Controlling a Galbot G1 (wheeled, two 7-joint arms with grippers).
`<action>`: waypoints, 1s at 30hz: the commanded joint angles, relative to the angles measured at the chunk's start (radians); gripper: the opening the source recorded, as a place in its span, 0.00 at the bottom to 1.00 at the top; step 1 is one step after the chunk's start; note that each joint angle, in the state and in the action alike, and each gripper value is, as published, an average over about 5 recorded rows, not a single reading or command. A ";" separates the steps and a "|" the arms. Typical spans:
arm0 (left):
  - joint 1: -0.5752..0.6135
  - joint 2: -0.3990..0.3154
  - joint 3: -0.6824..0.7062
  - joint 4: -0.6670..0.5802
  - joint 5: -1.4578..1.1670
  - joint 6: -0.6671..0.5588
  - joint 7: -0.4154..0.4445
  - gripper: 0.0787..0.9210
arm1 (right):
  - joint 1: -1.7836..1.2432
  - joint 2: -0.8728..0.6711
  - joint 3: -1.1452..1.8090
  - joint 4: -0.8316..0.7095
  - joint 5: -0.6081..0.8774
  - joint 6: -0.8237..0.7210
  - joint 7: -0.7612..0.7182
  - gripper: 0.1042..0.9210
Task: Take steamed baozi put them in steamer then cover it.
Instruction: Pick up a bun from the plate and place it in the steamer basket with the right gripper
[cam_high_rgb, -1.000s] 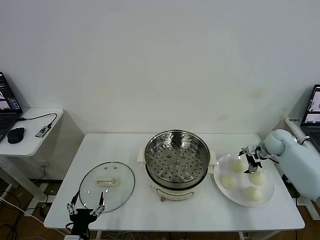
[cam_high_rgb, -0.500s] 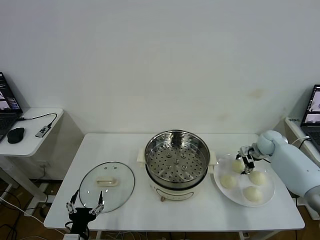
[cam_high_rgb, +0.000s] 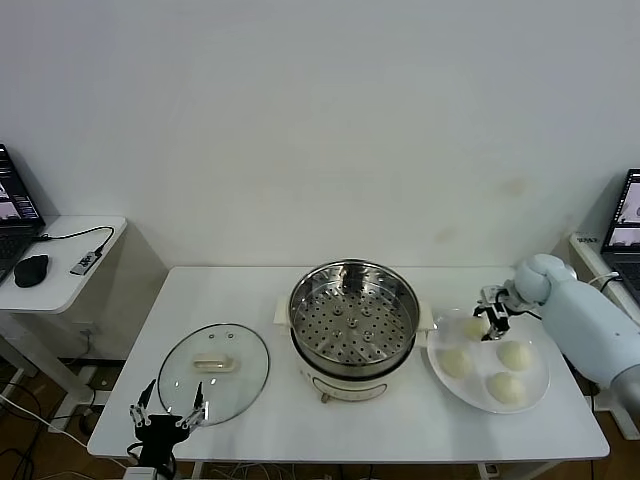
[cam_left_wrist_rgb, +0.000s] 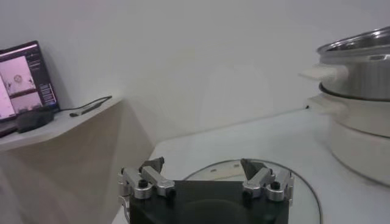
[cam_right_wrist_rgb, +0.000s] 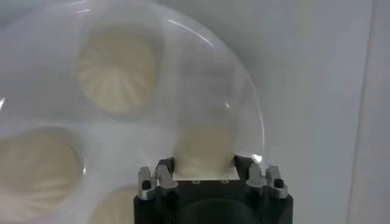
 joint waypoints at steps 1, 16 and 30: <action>0.000 0.000 0.000 0.000 -0.024 0.001 0.000 0.88 | 0.116 -0.145 -0.107 0.190 0.184 -0.034 -0.008 0.61; -0.031 0.008 -0.013 0.036 -0.212 -0.018 -0.005 0.88 | 0.534 -0.207 -0.390 0.421 0.469 -0.083 0.029 0.61; -0.046 0.017 -0.034 0.058 -0.211 -0.027 -0.003 0.88 | 0.687 0.141 -0.667 0.376 0.538 0.056 0.109 0.62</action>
